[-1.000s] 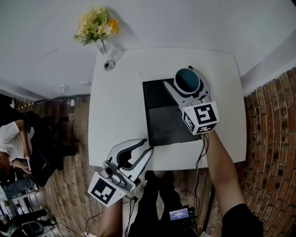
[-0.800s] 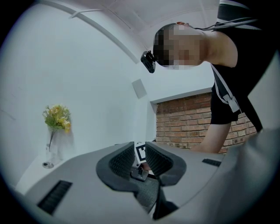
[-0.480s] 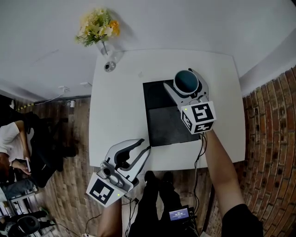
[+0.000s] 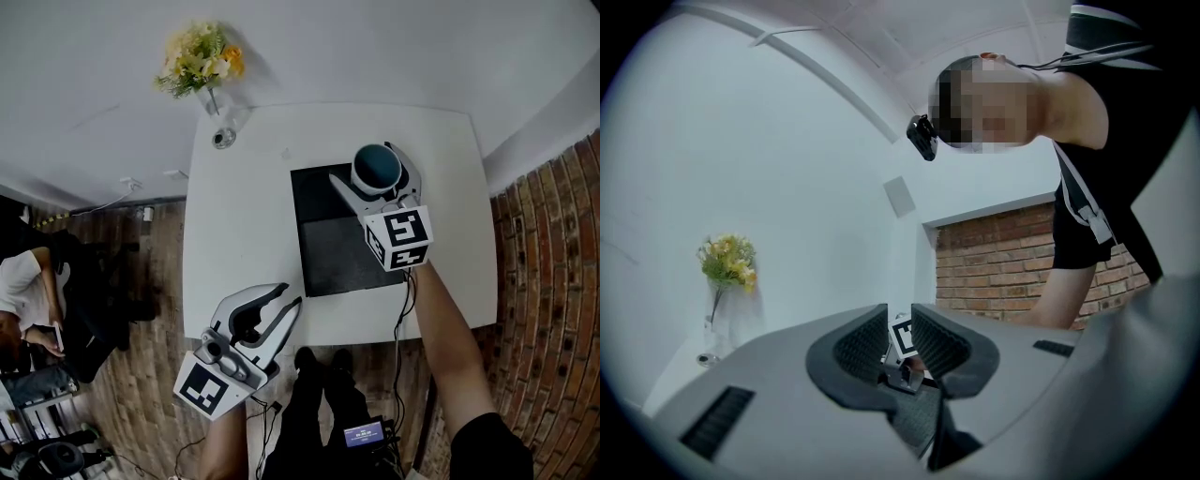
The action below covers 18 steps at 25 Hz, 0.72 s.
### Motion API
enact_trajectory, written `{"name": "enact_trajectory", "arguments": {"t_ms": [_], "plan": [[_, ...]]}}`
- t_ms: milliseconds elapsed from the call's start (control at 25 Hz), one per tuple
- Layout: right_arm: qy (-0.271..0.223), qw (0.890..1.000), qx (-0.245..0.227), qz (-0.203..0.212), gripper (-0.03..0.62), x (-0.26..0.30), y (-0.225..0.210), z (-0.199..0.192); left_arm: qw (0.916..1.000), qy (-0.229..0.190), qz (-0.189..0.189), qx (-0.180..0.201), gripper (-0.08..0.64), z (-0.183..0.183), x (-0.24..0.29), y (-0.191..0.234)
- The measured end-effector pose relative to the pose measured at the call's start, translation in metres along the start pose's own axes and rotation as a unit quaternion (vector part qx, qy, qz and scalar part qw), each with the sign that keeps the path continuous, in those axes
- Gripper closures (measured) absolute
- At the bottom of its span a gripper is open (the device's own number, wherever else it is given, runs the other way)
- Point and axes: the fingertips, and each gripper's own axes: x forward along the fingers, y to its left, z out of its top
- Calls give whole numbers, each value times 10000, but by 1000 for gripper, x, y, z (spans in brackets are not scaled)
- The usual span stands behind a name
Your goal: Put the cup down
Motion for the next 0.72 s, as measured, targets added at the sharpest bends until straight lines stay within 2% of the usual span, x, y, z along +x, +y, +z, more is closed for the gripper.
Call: {"name": "enact_trajectory", "arguments": {"t_ms": [720], "plan": [[22,9999,104,-90,135,-17,-1,5,9999,-64,-49,75,477,10,-2,-9]]}}
